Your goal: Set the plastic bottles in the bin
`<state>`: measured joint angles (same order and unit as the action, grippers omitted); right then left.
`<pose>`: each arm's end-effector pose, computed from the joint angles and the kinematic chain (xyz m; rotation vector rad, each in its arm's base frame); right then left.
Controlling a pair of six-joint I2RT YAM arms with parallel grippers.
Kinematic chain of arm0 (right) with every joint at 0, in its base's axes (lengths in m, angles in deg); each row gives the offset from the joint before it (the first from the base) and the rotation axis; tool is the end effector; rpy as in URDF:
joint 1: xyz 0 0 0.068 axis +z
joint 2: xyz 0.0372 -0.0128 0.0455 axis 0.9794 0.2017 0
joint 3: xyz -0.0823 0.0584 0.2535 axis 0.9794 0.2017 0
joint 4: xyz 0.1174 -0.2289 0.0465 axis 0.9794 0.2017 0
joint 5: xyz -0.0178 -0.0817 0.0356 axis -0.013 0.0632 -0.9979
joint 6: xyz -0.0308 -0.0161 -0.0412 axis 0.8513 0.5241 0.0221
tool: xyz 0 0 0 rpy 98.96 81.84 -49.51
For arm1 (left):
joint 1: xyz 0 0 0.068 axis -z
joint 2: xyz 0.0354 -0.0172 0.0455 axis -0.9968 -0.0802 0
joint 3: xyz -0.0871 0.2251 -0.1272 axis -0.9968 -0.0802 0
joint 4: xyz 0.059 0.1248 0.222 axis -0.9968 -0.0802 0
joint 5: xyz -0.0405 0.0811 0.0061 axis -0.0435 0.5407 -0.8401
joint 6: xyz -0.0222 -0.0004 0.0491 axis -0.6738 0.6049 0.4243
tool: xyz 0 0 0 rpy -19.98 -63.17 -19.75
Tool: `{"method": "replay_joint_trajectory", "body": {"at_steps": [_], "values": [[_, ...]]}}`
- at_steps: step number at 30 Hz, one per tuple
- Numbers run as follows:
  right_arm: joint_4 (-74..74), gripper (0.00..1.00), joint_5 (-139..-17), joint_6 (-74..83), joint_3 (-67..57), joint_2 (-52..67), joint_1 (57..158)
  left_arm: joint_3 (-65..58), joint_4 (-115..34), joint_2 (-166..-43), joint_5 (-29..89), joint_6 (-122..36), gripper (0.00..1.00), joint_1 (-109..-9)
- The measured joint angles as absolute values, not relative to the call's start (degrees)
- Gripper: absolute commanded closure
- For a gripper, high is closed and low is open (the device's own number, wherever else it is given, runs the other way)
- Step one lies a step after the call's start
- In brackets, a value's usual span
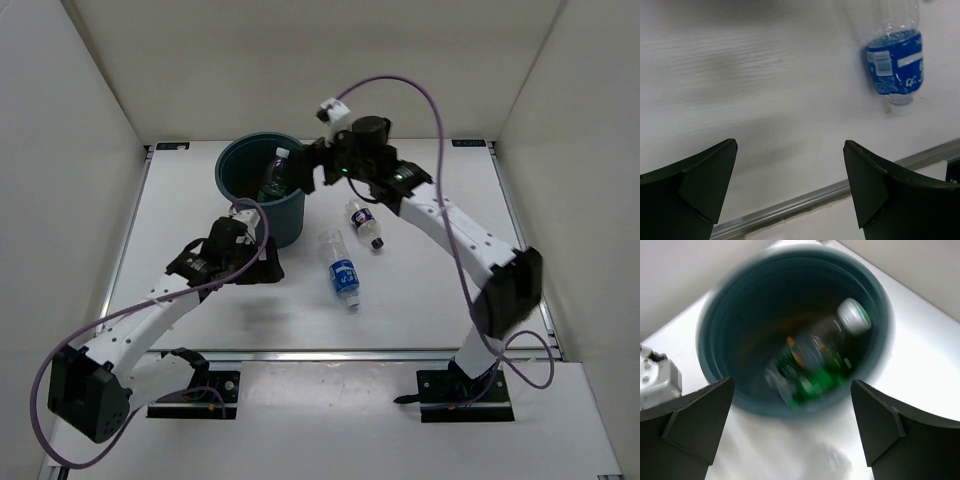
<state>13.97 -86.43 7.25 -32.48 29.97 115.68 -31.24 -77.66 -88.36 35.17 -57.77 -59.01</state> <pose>0.3380 0.2703 0.3990 -0.7349 1.7462 0.7661 0.1859 -0.0945 0.2515 0.0342 2.5019 -0.4672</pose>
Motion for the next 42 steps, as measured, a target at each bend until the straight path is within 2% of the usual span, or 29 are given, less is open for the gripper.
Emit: {"method": "replay_joint_trajectory", "body": {"at_steps": [4,8,16,20,25,27,32,37,42], "values": [[12.53,0.01,-83.48,4.26,-13.07,12.59,109.56,-29.01,-76.11,-93.47,35.85,-61.66,0.01,-52.95],[12.70,0.01,-78.82,1.63,0.98,-1.33,100.32,-25.03,-73.81,-100.58,37.35,-65.66,0.02,-47.75],[22.98,0.01,-73.82,0.19,18.38,-15.63,81.67,-10.02,-70.58,-120.22,42.91,-70.44,0.01,-38.09],[26.34,0.00,-73.33,1.00,22.53,-21.05,74.53,-6.67,-69.46,-127.13,45.48,-72.30,0.02,-37.43],[27.74,0.01,-72.15,2.79,23.60,-23.25,73.43,-2.59,-68.72,-134.41,47.21,-74.01,0.02,-37.06],[27.65,0.01,-71.08,3.10,24.17,-23.28,74.42,-0.55,-68.39,-136.60,47.41,-74.11,0.05,-36.58],[27.50,0.01,-71.35,3.21,26.82,-23.65,75.34,0.19,-67.39,-138.87,47.61,-74.22,0.30,-36.23],[27.06,0.00,-72.05,3.21,27.41,-23.65,74.42,0.19,-67.45,-138.85,47.61,-73.94,0.35,-36.51],[26.01,0.01,-72.35,3.43,27.41,-23.58,74.61,0.04,-69.68,-136.44,47.30,-70.57,0.35,-36.25]]}}
